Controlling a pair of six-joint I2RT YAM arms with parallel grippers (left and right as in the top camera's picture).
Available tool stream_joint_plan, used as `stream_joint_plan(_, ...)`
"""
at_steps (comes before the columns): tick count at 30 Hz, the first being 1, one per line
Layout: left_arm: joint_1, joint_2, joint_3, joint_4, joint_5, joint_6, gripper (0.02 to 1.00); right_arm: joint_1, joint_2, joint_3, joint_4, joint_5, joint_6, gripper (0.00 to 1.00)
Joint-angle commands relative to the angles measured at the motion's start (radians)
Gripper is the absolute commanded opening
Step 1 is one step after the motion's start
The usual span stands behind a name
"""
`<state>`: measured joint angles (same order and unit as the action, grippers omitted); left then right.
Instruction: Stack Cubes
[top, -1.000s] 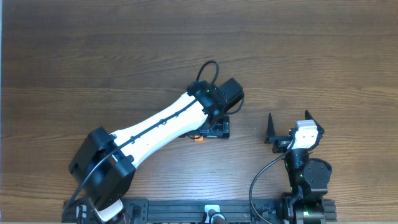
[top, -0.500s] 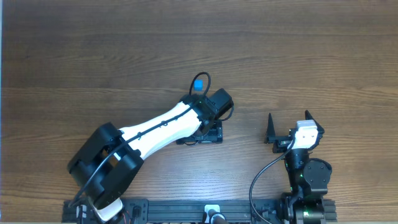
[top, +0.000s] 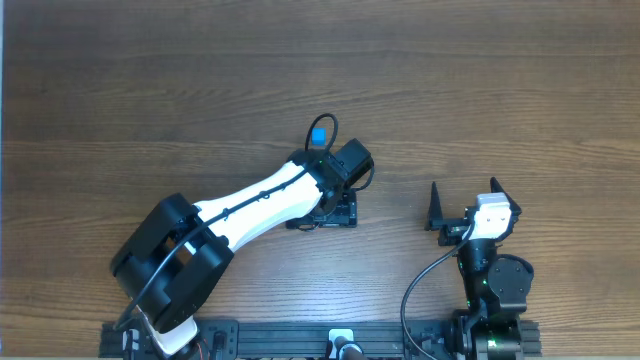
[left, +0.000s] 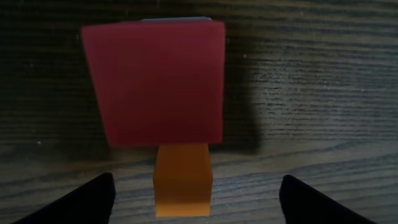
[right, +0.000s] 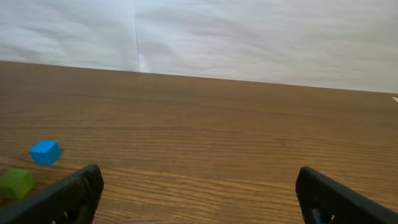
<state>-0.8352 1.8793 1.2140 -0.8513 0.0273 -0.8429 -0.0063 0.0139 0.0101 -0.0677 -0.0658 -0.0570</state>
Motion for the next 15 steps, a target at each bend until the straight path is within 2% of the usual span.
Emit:
stream_joint_plan(1,0.004,0.016,-0.005,-0.008,0.009,0.028,0.801,-0.005,-0.008,-0.005,-0.003,0.0,-0.004,0.993)
stream_joint_plan(4,0.004,0.016,-0.005,-0.024,0.009,0.028,0.763,-0.005,-0.008,-0.005,-0.003,-0.001,-0.004,0.993)
stream_joint_plan(15,0.003,0.03,-0.005,-0.027,0.008,0.028,0.739,-0.005,-0.008,-0.005,-0.003,0.0,-0.004,0.993)
